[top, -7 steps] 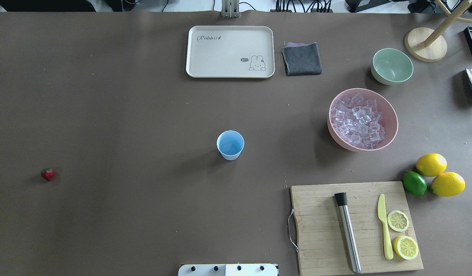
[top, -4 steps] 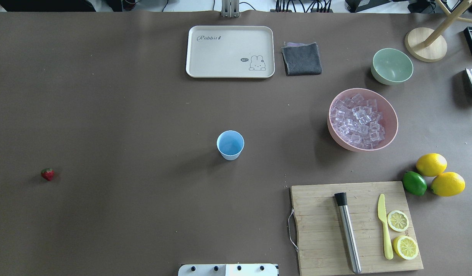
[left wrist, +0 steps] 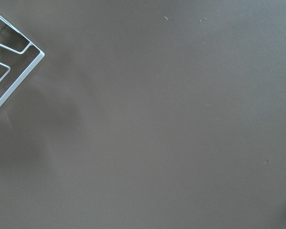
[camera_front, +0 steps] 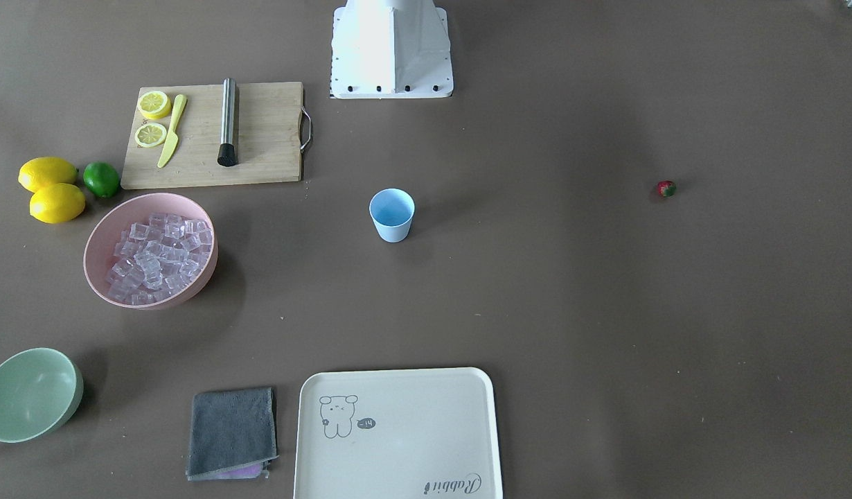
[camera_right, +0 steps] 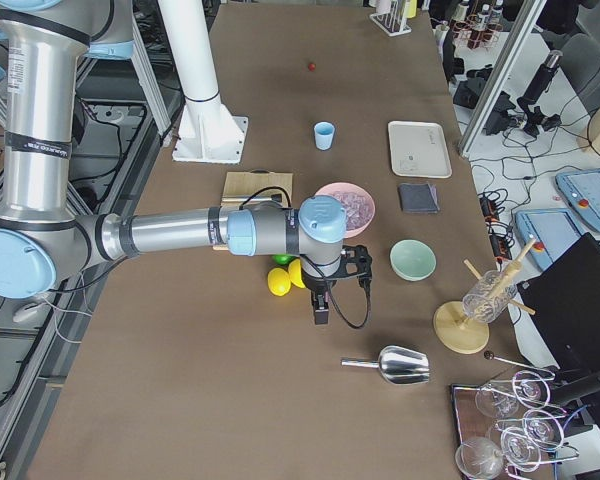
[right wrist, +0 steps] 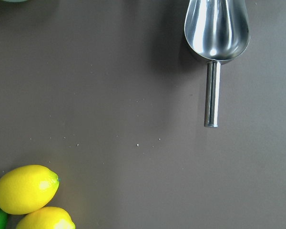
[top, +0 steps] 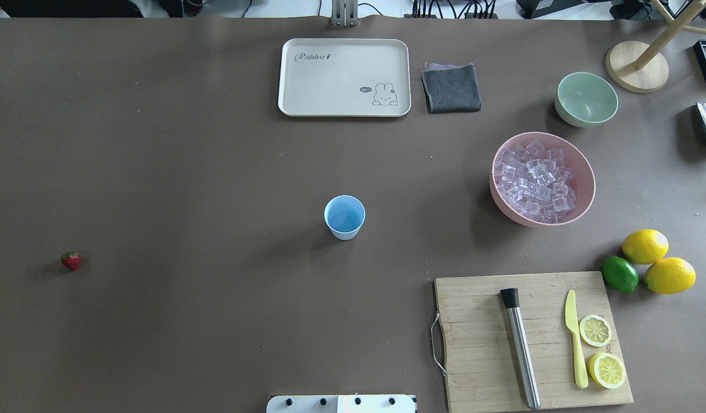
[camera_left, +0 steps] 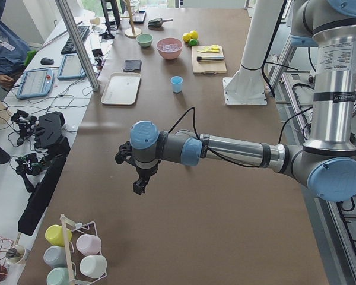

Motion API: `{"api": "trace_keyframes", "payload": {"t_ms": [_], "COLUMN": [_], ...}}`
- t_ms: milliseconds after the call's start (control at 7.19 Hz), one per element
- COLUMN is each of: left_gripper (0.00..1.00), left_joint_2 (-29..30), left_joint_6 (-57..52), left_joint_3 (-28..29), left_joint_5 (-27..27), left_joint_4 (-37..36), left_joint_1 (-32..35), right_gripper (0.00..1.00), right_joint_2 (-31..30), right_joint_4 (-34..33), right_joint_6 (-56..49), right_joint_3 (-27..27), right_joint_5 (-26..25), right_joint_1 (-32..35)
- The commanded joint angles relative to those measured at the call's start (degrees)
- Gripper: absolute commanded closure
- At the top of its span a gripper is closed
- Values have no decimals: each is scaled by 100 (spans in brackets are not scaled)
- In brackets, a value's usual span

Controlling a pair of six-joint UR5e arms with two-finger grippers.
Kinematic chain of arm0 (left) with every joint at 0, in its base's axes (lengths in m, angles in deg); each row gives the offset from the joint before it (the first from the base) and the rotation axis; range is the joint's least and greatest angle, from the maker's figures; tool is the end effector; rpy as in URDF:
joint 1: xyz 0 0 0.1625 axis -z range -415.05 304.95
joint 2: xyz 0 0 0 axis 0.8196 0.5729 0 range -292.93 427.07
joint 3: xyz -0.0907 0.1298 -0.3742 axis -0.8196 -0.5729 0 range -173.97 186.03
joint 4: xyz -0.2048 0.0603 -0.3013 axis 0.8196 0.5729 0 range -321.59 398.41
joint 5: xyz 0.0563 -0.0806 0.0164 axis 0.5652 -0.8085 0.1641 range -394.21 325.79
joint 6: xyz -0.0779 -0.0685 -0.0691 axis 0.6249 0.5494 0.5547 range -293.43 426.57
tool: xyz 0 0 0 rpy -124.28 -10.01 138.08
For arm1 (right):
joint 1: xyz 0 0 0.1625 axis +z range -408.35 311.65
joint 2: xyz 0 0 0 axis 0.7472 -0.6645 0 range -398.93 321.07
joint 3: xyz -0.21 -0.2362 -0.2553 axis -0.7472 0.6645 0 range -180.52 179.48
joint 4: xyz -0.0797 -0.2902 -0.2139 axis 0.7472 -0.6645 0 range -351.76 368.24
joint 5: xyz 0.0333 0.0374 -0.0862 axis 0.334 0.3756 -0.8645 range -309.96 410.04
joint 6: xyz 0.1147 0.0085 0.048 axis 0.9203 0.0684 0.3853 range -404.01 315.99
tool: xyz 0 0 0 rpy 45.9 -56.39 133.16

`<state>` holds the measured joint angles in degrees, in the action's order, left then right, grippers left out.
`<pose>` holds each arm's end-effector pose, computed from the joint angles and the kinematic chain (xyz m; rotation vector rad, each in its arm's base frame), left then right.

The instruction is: Put ice and strawberries in cup

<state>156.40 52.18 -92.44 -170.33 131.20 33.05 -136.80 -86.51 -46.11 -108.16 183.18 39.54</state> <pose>-0.0285 -0.4515 0.5887 0.2623 0.7826 0.3426 0.0337 -0.3925 0.5884 0.0835 -0.7528 -0.1029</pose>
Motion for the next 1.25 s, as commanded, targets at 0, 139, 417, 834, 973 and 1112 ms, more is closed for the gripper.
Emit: {"api": "trace_keyframes", "payload": {"t_ms": [0,139,417,834,973,1112], "left_gripper": [2,2,2,2,3,2], "left_joint_2": [57,58,75,66,66,58], "left_joint_6": [391,420,447,473,473,464], "left_joint_3": [-5,38,-5,30,21,13], "left_joint_5": [-99,-239,-249,-249,-249,-249], "left_joint_4": [29,29,72,275,275,275], "left_joint_1": [-81,-134,-344,-390,-390,-390], "right_gripper": [0,0,0,0,0,0], "right_joint_2": [406,653,1276,1955,1956,1965], "right_joint_4": [-9,-9,-9,69,488,1023], "right_joint_6": [732,1399,2769,4749,5137,5559], "right_joint_3": [-143,-195,-205,-213,-118,101], "right_joint_5": [281,283,196,-707,-832,-1025], "right_joint_1": [-113,-436,-1235,-2641,-2906,-3196]}}
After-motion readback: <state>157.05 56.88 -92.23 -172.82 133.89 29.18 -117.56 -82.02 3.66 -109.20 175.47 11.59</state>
